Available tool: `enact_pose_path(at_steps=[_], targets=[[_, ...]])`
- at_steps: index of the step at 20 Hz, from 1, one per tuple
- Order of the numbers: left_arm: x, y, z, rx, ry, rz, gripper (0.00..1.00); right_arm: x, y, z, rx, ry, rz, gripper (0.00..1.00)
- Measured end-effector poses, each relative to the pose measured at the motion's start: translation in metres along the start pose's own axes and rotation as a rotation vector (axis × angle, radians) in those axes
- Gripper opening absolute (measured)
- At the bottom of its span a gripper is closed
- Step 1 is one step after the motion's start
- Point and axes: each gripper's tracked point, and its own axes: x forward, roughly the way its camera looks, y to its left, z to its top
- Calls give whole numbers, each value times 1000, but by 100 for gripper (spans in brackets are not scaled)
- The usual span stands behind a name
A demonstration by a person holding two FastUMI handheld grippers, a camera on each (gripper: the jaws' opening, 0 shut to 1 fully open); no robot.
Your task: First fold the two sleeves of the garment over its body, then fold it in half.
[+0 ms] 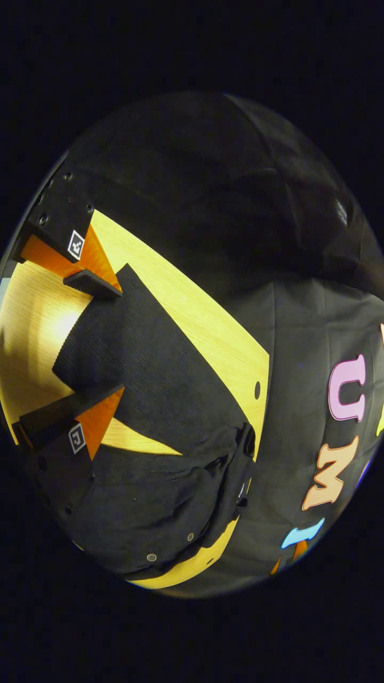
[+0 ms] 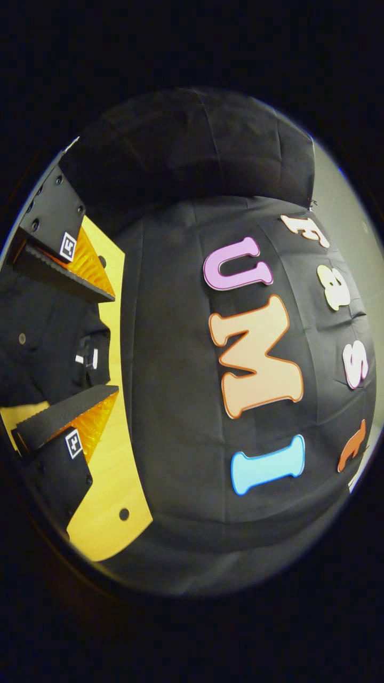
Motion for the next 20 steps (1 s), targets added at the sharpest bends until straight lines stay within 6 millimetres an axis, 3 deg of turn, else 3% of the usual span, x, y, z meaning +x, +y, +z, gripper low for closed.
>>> enact_pose_path(at_steps=[7,10,14,16,20], targets=[[0,-5,-1,-26,-46,-24,93,-68,-35,-7,16,-29,-63,97],[-1,-18,-2,-5,-47,-47,53,-91,-38,-21,59,-11,-52,97],[0,-27,-1,9,-49,-38,18,-121,-57,-36,87,-1,-76,97],[1,-29,-2,24,-33,-23,7,-137,-65,-44,90,6,-89,97],[1,-30,-1,39,-15,6,0,-164,-87,-61,111,25,-120,97]])
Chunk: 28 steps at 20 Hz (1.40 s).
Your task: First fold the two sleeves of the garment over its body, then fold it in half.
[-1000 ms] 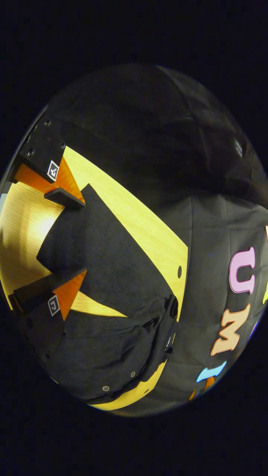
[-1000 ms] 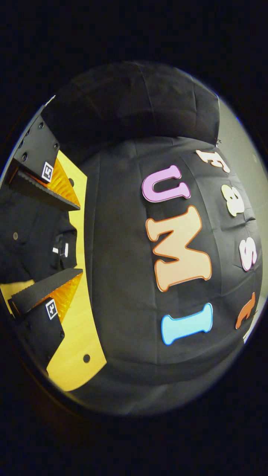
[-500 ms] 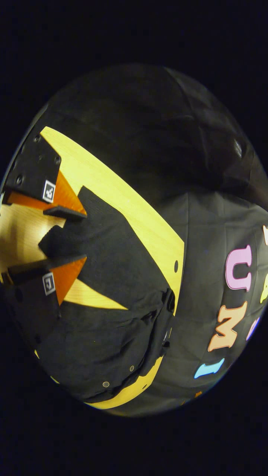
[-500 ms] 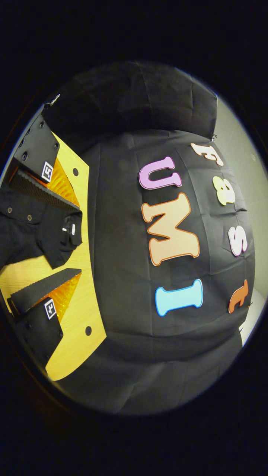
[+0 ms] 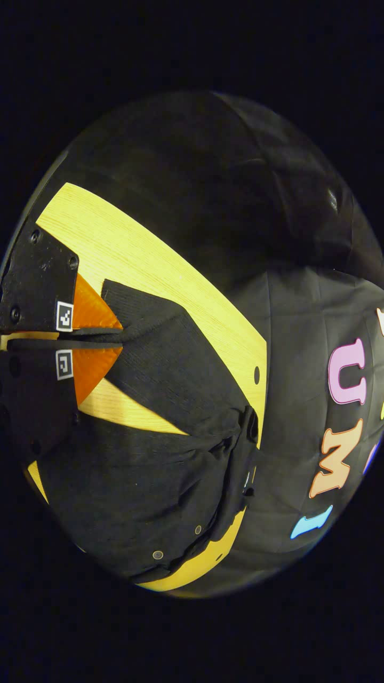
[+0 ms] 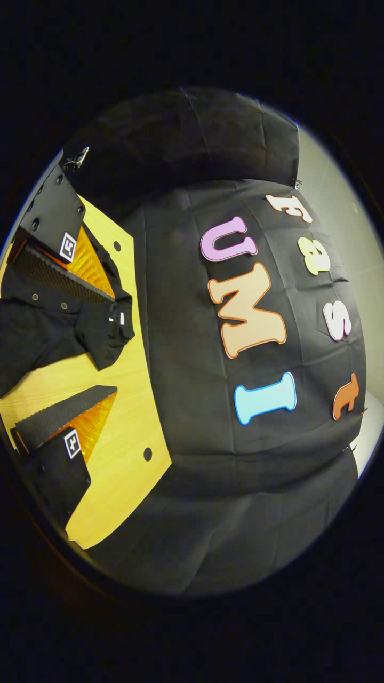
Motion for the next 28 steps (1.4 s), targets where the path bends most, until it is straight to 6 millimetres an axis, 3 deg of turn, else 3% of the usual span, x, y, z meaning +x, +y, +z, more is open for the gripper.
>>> enact_pose_path(at_steps=[6,9,12,15,20,25,28], targets=[[2,-2,4,-79,66,23,0,-22,-36,-20,27,22,-35,97],[1,-5,21,-164,77,19,0,-24,-50,-33,39,42,-30,97],[-1,-17,57,-180,21,24,0,-26,-67,-43,38,70,-30,97],[-3,-42,108,-141,-57,-14,0,-26,-81,-50,30,81,-29,97],[7,-117,174,-117,-121,-122,0,-28,-102,-71,48,130,-13,98],[18,-215,225,-33,-165,-239,0,-32,-119,-92,62,176,-3,98],[25,-278,244,25,-176,-310,0,-35,-128,-104,49,202,-9,98]])
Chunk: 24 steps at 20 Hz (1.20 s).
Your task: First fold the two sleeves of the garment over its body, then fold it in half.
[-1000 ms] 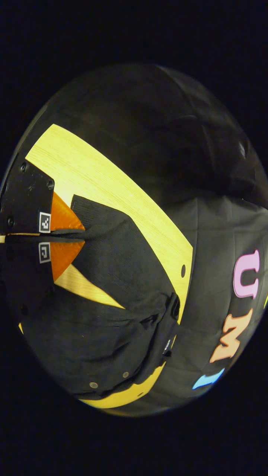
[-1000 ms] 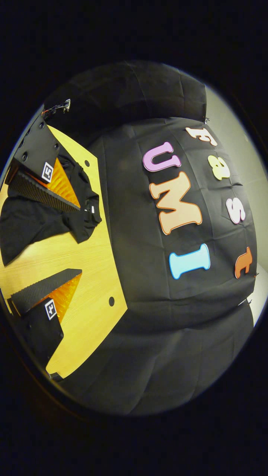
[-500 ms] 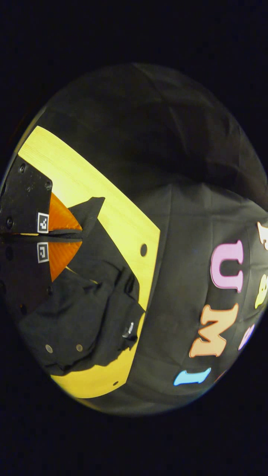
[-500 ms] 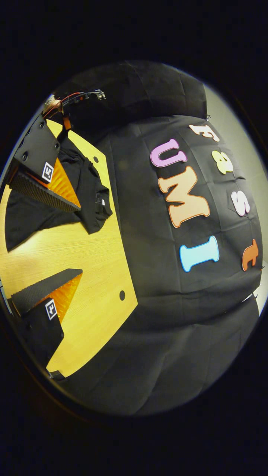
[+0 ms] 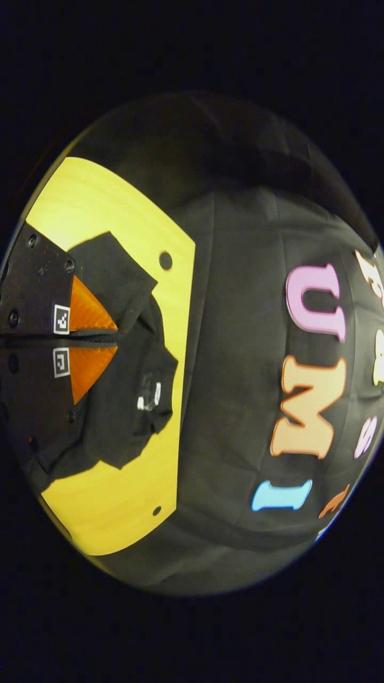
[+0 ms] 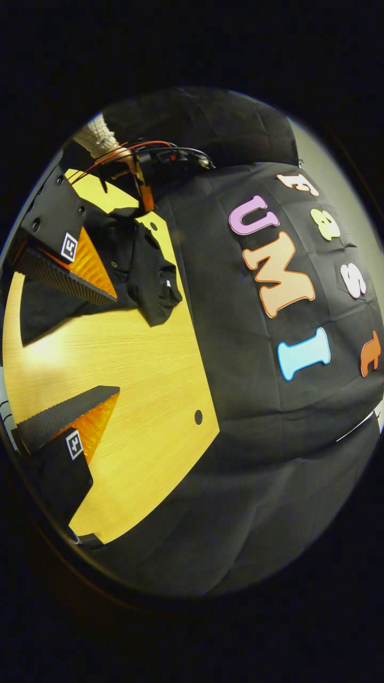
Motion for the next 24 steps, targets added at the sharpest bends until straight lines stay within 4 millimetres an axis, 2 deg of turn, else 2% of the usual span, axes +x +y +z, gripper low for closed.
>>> enact_pose_path(at_steps=[4,11,13,15,17,21,23,24], targets=[[37,-69,6,98,6,-72,0,2,-5,-15,10,37,16,98],[79,-150,3,199,15,-161,0,8,-13,-34,0,77,15,98],[85,-161,-2,231,28,-168,0,9,-13,-38,12,82,16,98],[90,-172,-15,230,63,-191,0,10,-12,-41,21,87,21,98],[86,-174,-25,218,100,-214,0,12,-11,-45,22,96,23,98],[80,-182,-34,225,119,-257,12,14,-8,-52,17,110,32,98],[73,-181,-34,255,112,-267,31,15,-6,-55,8,114,39,98],[69,-182,-34,268,109,-273,48,16,-4,-57,2,116,44,98]])
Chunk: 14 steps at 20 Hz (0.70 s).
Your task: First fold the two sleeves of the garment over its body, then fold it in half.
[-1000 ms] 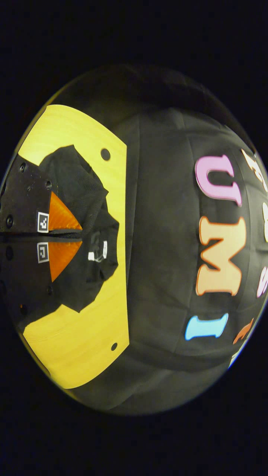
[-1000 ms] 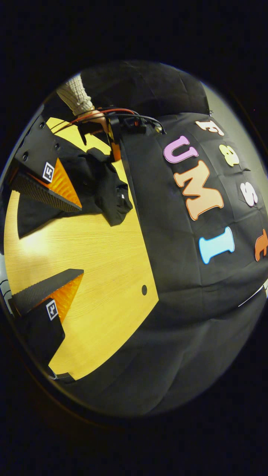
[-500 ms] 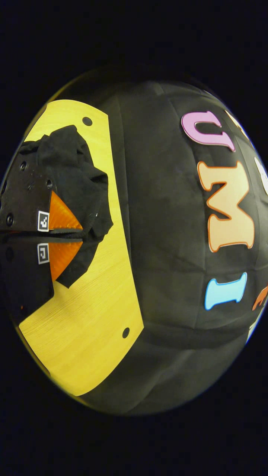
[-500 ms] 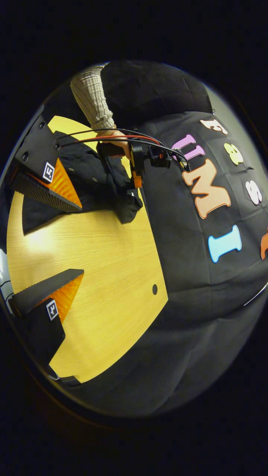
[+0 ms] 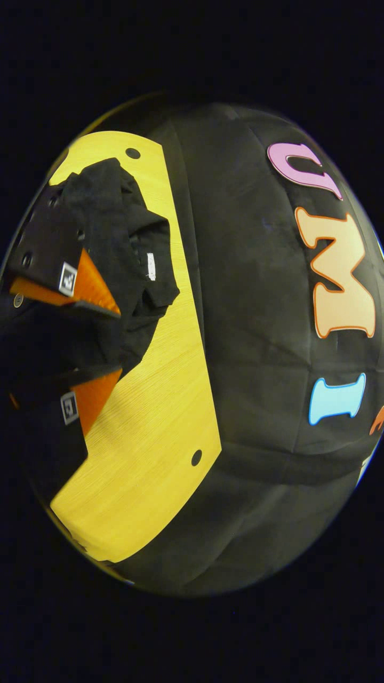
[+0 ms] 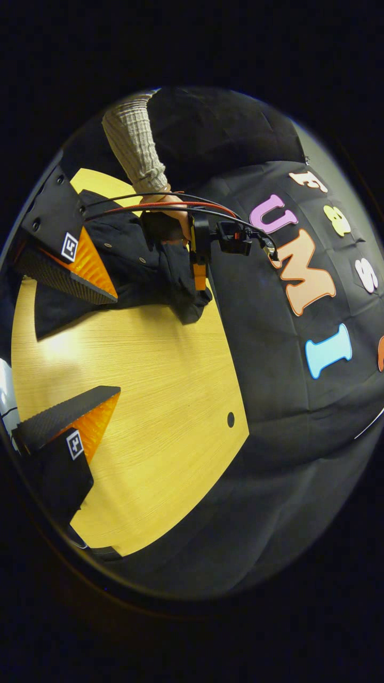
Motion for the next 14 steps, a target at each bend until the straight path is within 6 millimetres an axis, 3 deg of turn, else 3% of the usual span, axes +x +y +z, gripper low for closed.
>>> enact_pose_path(at_steps=[3,4,9,10,11,14], targets=[[-14,7,8,33,-37,23,99,2,6,-6,-18,8,15,98],[-25,10,12,39,-48,36,95,2,10,-9,-23,12,24,98],[-81,41,41,57,-162,121,95,5,29,-22,-76,37,58,98],[-94,49,43,61,-180,133,100,5,33,-25,-91,43,63,98],[-108,59,45,64,-195,148,95,6,37,-29,-110,50,64,98],[-151,89,37,50,-231,196,95,10,49,-44,-164,74,74,98]])
